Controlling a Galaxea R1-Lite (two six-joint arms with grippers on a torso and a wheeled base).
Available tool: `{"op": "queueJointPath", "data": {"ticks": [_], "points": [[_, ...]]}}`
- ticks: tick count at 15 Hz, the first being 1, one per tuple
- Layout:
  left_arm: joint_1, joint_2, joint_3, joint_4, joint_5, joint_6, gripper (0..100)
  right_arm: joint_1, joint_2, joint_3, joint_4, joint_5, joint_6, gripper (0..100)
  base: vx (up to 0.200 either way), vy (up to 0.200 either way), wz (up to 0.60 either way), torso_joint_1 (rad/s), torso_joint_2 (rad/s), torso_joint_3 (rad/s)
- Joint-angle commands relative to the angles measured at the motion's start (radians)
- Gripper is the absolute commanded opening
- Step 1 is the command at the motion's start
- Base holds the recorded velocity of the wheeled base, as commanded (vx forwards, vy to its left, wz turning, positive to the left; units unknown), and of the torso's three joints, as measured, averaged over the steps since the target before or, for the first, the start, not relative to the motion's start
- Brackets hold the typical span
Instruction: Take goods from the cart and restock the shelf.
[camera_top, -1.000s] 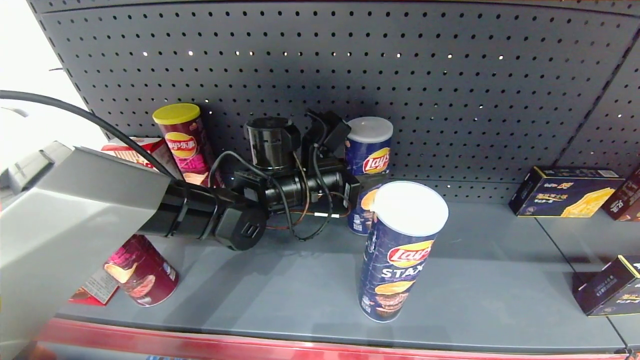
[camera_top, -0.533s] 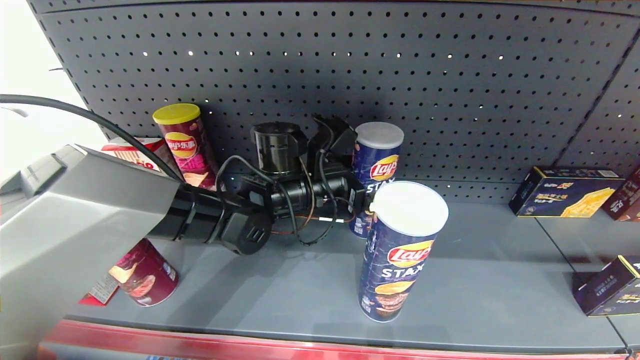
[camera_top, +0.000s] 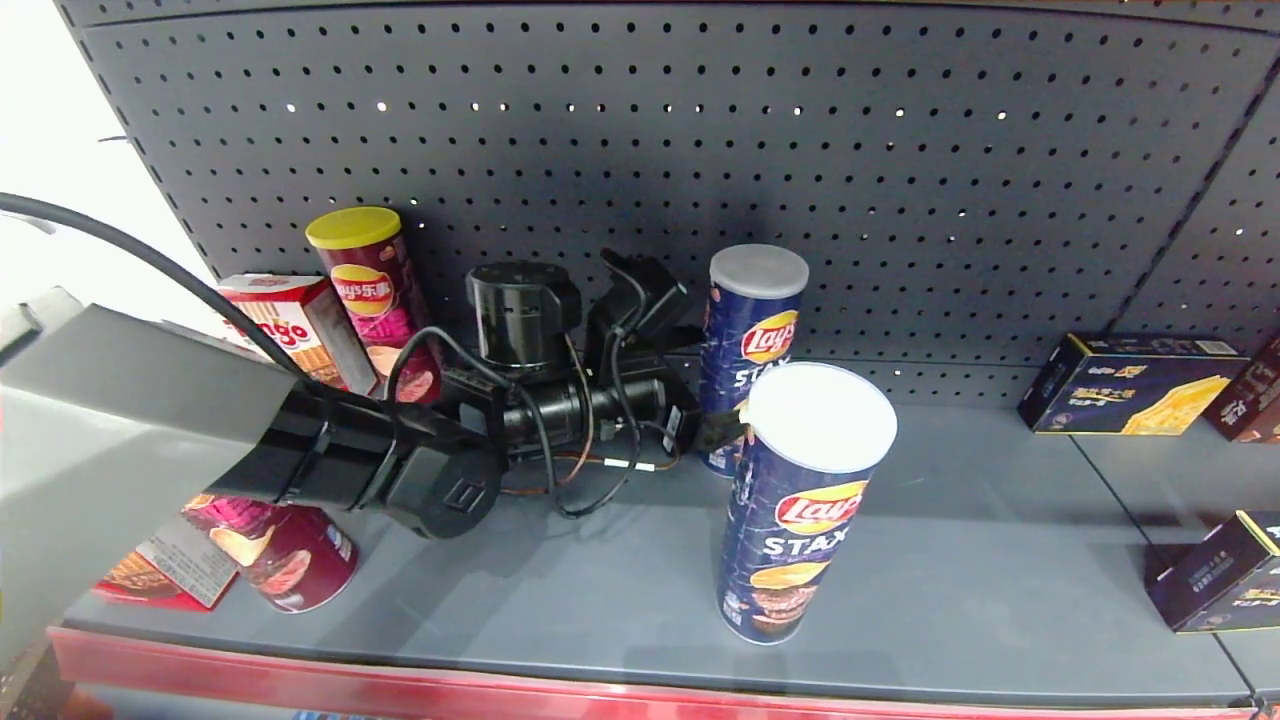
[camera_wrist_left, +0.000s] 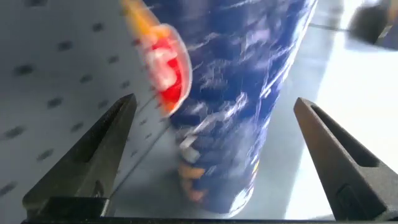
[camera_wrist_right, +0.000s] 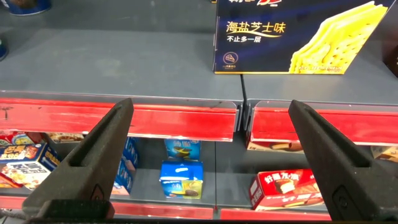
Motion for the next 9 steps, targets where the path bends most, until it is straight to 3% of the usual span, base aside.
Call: {"op": "queueJointPath", "data": {"ticks": [1,5,9], "points": [[0.008,-0.047,0.059,-0.015,0.033,0.007,100,0.000,0.001,0.000,0.000,0.000,0.000,100,0.000,0.000,0.00,0.000,0.00,0.000],[0.011,-0.047,0.058,-0.015,0.108,0.003,100,0.000,0.001,0.000,0.000,0.000,0.000,100,0.000,0.000,0.00,0.000,0.00,0.000],[0.013,-0.047,0.058,-0.015,0.114,0.000,100,0.000,0.001,0.000,0.000,0.000,0.000,100,0.000,0.000,0.00,0.000,0.00,0.000]]}}
